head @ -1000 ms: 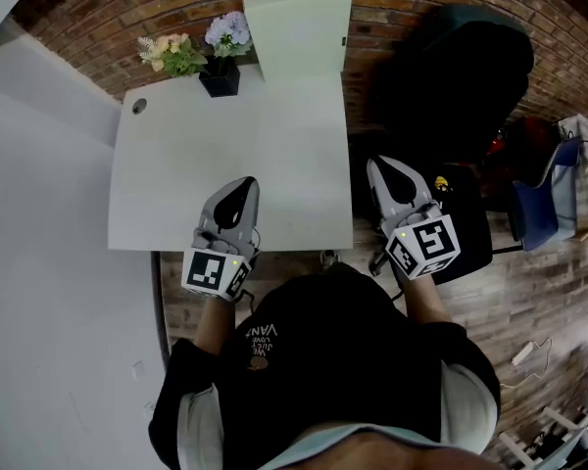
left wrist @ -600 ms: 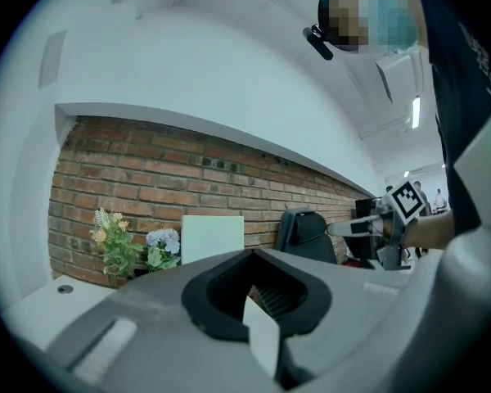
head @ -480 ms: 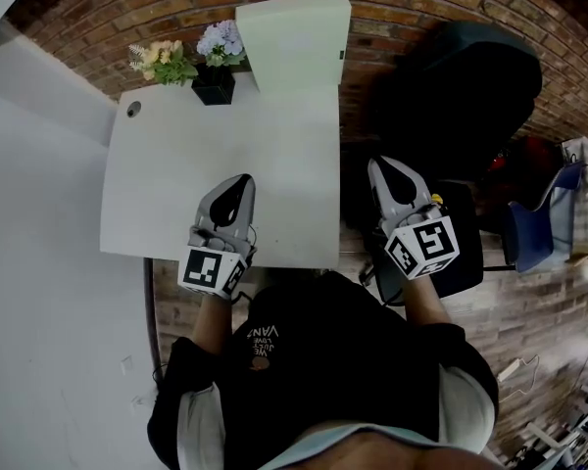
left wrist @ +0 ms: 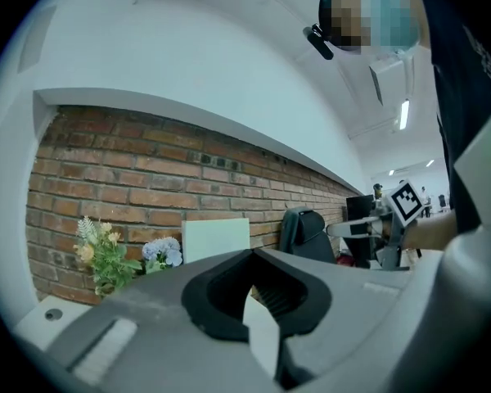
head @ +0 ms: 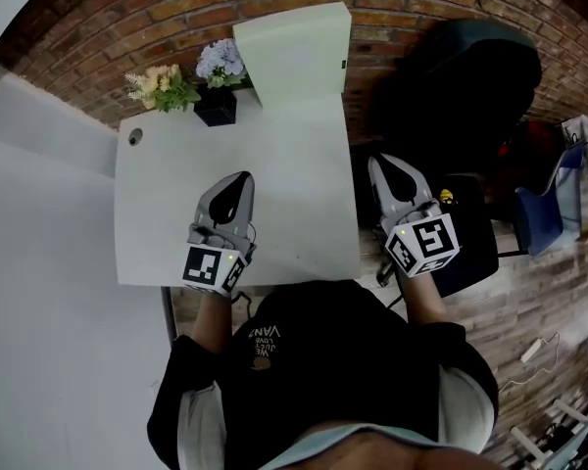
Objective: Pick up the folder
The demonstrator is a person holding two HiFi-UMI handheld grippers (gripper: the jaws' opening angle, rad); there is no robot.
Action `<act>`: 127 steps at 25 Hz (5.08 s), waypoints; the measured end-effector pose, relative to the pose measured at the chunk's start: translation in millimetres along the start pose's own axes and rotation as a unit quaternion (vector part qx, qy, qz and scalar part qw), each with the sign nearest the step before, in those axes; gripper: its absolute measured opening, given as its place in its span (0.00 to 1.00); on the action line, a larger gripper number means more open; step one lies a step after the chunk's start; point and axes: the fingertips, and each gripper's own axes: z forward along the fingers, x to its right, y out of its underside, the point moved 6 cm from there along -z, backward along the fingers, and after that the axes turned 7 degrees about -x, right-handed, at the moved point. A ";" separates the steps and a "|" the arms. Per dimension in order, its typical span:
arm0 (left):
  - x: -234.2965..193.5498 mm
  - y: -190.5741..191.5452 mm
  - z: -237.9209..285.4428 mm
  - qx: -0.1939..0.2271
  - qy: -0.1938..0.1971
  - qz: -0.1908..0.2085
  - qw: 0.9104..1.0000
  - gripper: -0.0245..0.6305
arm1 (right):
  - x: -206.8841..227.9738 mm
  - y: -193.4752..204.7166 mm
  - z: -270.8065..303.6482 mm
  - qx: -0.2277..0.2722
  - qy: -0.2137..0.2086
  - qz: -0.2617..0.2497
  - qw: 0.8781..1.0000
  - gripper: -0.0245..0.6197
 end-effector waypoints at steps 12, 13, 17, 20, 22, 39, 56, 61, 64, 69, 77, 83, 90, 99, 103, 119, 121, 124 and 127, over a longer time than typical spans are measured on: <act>-59.0 -15.2 19.7 0.015 0.047 -0.007 0.999 0.04 | -11.4 -7.0 38.6 0.007 0.046 0.000 0.999 0.04; -61.9 -16.4 21.4 0.018 0.051 -0.007 0.999 0.04 | -11.8 -7.4 42.0 0.007 0.048 0.000 0.999 0.04; -71.9 -19.2 30.7 0.022 0.059 0.002 0.998 0.04 | -9.5 -11.0 55.5 0.008 0.055 -0.005 0.998 0.04; -77.5 -18.2 38.3 0.018 0.059 0.012 0.998 0.04 | -5.7 -14.8 64.3 0.010 0.060 -0.009 0.998 0.04; -81.9 -17.7 43.3 0.019 0.059 0.014 0.998 0.04 | -3.2 -16.2 70.5 0.010 0.062 -0.009 0.998 0.04; -105.7 -16.9 98.8 0.019 0.038 0.023 0.999 0.04 | 45.1 -15.9 121.6 0.006 0.071 -0.007 0.997 0.04; -118.9 4.8 148.6 0.003 0.028 0.011 1.000 0.04 | 85.4 -4.2 172.0 -0.011 0.066 -0.001 0.998 0.04; -126.9 15.9 162.6 -0.004 0.018 0.003 1.000 0.04 | 97.0 2.8 185.3 -0.017 0.065 0.001 0.998 0.04; -130.6 21.7 170.9 -0.009 0.013 -0.002 1.000 0.04 | 103.2 7.1 195.5 -0.021 0.061 -0.001 0.998 0.04; -134.4 30.1 184.2 -0.017 0.010 -0.007 1.000 0.04 | 112.9 15.0 211.3 -0.029 0.053 -0.004 0.998 0.04; -140.2 47.6 200.4 -0.033 0.006 -0.019 0.999 0.04 | 128.8 25.8 229.8 -0.024 0.040 0.002 0.999 0.04; -142.5 56.2 208.0 -0.037 0.001 -0.029 0.999 0.04 | 138.7 33.0 237.5 -0.033 0.038 0.003 0.999 0.05; -147.2 65.8 214.7 -0.044 -0.007 -0.036 0.998 0.05 | 147.9 41.2 247.0 -0.051 0.027 -0.002 0.998 0.19; -150.5 80.5 223.7 -0.061 -0.010 -0.049 0.997 0.15 | 155.2 50.6 258.5 -0.067 0.009 -0.005 0.998 0.41; -151.6 85.6 229.5 -0.063 -0.003 -0.052 0.997 0.25 | 155.8 55.9 264.8 -0.079 -0.008 -0.015 0.997 0.46; -154.9 92.0 256.6 -0.070 0.007 -0.042 0.997 0.44 | 164.6 61.3 287.5 -0.085 -0.067 -0.036 0.993 0.58; -156.3 91.5 259.2 -0.072 0.005 -0.041 0.997 0.44 | 164.5 60.9 289.1 -0.082 -0.075 -0.039 0.993 0.58; -158.2 91.6 262.5 -0.072 0.002 -0.041 0.997 0.44 | 160.8 61.9 291.2 -0.081 -0.096 -0.043 0.991 0.59; -158.8 91.8 263.9 -0.068 0.002 -0.041 0.997 0.44 | 156.4 63.9 294.0 -0.082 -0.105 -0.043 0.990 0.60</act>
